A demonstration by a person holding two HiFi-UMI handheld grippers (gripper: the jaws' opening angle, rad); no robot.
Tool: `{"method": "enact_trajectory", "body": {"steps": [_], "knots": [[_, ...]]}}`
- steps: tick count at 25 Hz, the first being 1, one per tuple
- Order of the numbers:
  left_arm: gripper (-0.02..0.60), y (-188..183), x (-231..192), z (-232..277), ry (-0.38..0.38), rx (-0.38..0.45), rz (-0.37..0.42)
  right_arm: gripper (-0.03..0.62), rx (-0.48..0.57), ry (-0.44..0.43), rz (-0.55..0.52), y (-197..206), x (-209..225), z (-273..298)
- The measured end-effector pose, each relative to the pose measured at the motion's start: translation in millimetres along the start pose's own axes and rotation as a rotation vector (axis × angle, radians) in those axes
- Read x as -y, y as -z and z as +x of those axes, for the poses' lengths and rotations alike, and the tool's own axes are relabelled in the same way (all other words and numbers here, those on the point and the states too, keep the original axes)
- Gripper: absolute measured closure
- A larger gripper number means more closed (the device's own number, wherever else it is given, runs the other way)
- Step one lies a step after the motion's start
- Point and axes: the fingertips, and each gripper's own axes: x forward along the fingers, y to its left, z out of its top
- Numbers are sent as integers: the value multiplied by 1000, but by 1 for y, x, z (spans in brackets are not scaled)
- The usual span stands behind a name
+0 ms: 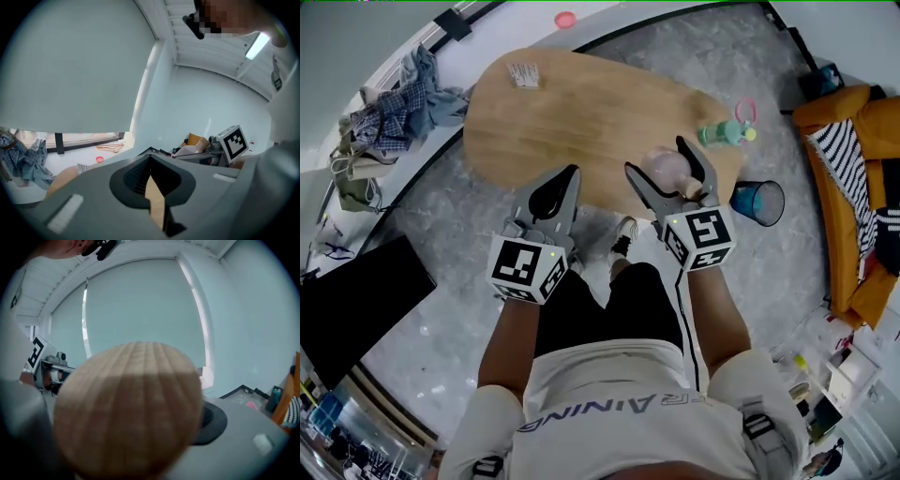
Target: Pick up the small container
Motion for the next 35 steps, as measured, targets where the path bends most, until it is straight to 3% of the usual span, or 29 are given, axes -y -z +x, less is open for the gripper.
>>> {"method": "enact_trajectory", "body": {"steps": [7,16,25,35], "knots": [[581,-83,4,-43,4,92,83,163,110,7,-34,-91,-27,-57],[581,-151,37,-92,31,194,94,163,238,5,-59,-184,-48,-120],[581,-174,52,-109,64,224,99,161,291,-9,-61,-212,-64,-144],[581,-180,56,-106,78,224,92,161,286,-18,-77,-214,-67,-144]]}}
